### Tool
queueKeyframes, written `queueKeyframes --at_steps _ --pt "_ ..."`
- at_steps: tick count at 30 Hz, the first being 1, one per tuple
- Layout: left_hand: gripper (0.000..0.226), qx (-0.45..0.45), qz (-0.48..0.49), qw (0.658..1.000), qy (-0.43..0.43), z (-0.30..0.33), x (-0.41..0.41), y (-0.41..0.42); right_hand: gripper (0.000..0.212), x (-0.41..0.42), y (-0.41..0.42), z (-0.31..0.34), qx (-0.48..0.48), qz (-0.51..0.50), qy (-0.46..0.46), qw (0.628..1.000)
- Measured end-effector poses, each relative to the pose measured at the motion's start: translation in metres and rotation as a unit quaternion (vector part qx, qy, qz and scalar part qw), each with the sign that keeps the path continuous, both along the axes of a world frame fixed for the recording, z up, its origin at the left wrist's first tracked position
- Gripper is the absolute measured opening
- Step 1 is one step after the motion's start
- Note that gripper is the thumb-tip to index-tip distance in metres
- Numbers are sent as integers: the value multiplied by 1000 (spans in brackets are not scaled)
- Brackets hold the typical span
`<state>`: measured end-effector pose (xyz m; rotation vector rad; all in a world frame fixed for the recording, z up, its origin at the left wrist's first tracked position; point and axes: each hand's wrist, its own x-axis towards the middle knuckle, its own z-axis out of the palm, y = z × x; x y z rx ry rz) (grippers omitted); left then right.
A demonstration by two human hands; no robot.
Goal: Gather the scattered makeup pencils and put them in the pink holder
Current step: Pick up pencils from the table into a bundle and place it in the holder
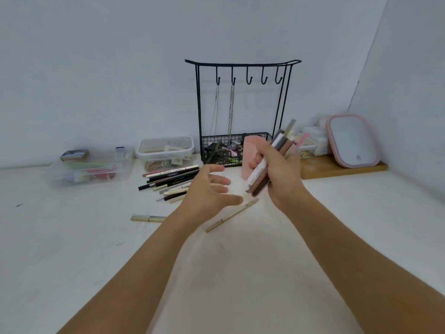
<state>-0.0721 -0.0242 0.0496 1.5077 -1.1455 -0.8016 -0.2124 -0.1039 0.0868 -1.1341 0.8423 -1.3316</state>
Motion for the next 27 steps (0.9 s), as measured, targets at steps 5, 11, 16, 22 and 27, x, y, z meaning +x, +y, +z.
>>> queueKeyframes --at_steps 5,11,16,22,27 --pt "43 -77 68 992 -70 4 -1 -20 21 -67 -21 -32 -41 -51 259 964" --pt "81 -101 3 908 -407 23 -12 -70 20 -70 -72 -15 -26 -13 287 957" --pt "72 10 -42 874 -484 28 -18 -117 10 -62 -92 -15 80 71 320 941" --pt "28 -42 -60 894 -442 29 -25 -122 14 -67 -108 22 85 66 33 994" --pt "26 -53 -107 895 -430 28 -24 -116 19 -62 -119 56 82 81 -219 969"
